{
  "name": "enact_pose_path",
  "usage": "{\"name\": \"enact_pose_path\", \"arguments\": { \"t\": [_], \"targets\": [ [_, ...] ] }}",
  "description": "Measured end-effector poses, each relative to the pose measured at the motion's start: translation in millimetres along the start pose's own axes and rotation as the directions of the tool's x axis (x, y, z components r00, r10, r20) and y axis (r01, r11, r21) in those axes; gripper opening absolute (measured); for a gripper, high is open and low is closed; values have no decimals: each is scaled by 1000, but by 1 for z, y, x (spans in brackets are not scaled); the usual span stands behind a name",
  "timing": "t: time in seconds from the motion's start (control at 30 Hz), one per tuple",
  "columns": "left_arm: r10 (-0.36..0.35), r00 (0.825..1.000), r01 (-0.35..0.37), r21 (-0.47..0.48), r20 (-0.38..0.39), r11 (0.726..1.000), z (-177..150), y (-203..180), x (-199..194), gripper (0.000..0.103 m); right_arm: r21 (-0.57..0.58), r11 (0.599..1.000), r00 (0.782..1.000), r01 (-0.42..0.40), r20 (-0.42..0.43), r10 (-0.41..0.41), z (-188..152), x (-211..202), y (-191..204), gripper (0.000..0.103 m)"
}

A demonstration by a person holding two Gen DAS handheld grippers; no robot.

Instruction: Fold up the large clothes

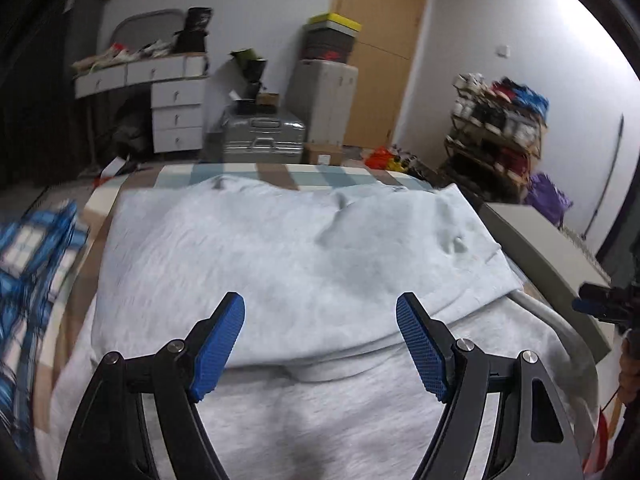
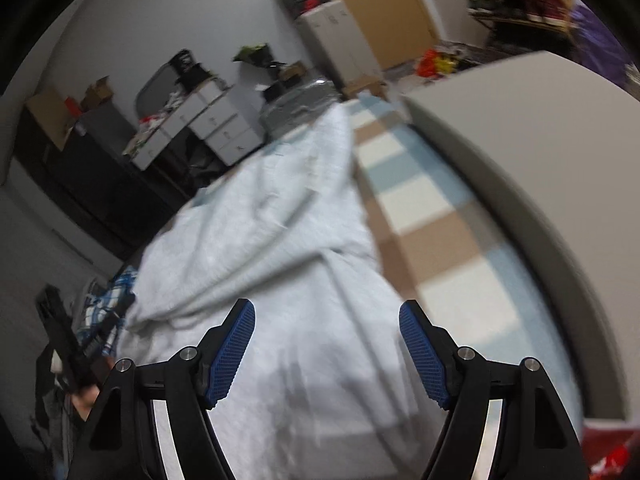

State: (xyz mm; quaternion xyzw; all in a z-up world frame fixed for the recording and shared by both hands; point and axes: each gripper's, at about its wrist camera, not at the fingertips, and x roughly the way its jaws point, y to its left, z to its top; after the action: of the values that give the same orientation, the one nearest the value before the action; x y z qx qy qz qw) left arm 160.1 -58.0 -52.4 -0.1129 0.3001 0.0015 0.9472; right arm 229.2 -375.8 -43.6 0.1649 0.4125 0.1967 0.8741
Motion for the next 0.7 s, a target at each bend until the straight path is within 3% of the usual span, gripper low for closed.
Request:
{"name": "enact_pose_path", "arguments": {
  "t": [0.13, 0.3, 0.37, 0.5, 0.57, 0.63, 0.7],
  "targets": [
    [-6, 998, 11, -83, 62, 997, -3, 12, 6, 75, 55, 997, 998, -61, 0, 61, 37, 43, 13, 76],
    [-58, 997, 65, -183, 42, 981, -5, 32, 5, 75, 134, 991, 999, 8, -41, -3, 59, 99, -6, 75],
    [-64, 996, 74, -204, 54, 976, -7, 38, 1, 75, 191, 982, 997, -3, -72, 17, 62, 113, -19, 72],
    [-64, 997, 70, -221, 31, 973, -5, 39, 5, 75, 178, 984, 998, 21, -55, -11, 63, 112, -18, 70],
    [-62, 998, 67, -221, 27, 973, -4, 36, 5, 75, 160, 987, 1000, 23, -3, -23, 62, 99, -12, 69],
    [-59, 998, 63, -219, 26, 974, -6, 35, 5, 75, 124, 992, 1000, -6, 14, 4, 63, 95, -3, 71],
    [-53, 998, 57, -216, 23, 975, -6, 32, 5, 75, 123, 991, 997, -58, -48, 65, 64, 105, 2, 71]
  ]
}}
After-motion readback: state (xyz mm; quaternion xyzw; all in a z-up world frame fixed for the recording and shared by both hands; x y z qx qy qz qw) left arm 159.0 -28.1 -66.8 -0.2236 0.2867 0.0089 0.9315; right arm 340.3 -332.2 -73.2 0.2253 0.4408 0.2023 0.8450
